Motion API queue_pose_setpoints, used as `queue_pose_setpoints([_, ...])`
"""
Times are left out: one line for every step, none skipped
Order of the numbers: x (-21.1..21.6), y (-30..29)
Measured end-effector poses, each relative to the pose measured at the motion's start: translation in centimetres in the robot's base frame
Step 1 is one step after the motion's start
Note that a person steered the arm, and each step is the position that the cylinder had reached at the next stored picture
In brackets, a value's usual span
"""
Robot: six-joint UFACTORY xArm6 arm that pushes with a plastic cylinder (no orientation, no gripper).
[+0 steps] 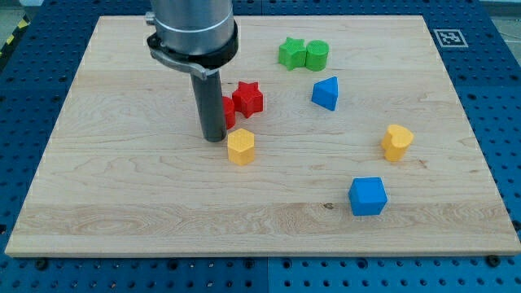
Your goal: Move the red star to the left of the blue triangle
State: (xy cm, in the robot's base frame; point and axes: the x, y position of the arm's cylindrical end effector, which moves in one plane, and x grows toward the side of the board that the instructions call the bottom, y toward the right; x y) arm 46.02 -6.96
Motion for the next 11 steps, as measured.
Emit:
queue_pose_setpoints([-0.6,-0.1])
queue_pose_setpoints([-6.9,1.0])
queue_pose_setpoints([-10.3,1.3])
queue_pose_setpoints([-8.0,1.0])
queue_pose_setpoints([-6.4,1.1])
queue_pose_setpoints([-6.4,2.7])
queue_pose_setpoints([-8.0,5.4])
queue_pose_setpoints([-8.4,6.0])
queue_pose_setpoints([-6.6,6.0])
queue_pose_setpoints([-6.6,7.2])
queue_pose_setpoints([-7.2,8.0])
